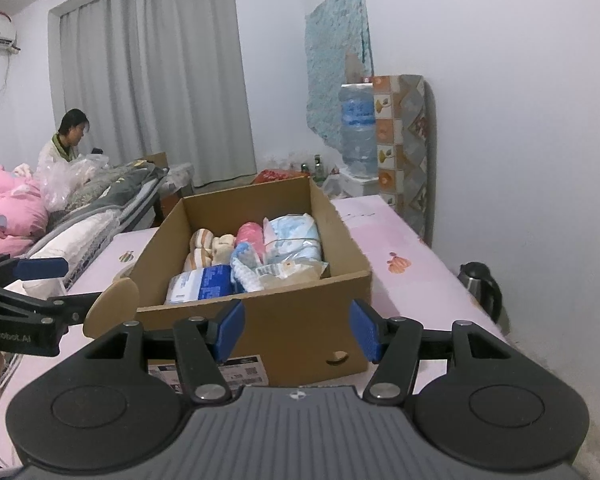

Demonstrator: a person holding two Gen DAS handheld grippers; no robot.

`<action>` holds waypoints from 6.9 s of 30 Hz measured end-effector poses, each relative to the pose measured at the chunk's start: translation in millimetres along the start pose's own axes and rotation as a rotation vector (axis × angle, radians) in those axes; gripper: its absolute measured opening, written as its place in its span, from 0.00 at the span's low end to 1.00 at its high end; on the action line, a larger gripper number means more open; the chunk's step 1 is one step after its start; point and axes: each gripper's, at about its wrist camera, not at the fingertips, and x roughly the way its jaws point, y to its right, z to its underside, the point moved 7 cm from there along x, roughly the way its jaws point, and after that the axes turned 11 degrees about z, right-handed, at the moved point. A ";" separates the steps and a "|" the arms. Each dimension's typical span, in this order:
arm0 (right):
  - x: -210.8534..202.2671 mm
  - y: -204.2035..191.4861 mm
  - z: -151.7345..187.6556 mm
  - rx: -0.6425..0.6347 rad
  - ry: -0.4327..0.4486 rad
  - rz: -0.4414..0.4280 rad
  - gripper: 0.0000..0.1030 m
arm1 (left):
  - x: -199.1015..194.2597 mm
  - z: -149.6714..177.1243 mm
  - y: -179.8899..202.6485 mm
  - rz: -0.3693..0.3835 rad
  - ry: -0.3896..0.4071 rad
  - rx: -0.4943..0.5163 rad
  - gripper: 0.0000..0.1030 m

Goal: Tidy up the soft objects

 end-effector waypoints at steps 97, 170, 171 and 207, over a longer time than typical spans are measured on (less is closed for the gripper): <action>6.0 -12.9 5.7 -0.018 -0.029 -0.001 0.26 | -3.6 1.9 0.5 -0.013 0.005 0.020 1.00; 9.5 -16.7 -20.0 -0.020 0.089 -0.032 0.27 | -13.5 -12.0 -21.1 -0.055 0.053 0.016 1.00; 8.4 -16.7 -20.5 -0.018 0.096 -0.029 0.27 | -14.0 -12.4 -24.3 -0.062 0.056 0.000 1.00; -8.1 -26.0 11.8 -0.004 0.038 -0.030 0.27 | -10.5 -4.2 -4.6 -0.007 0.027 0.015 1.00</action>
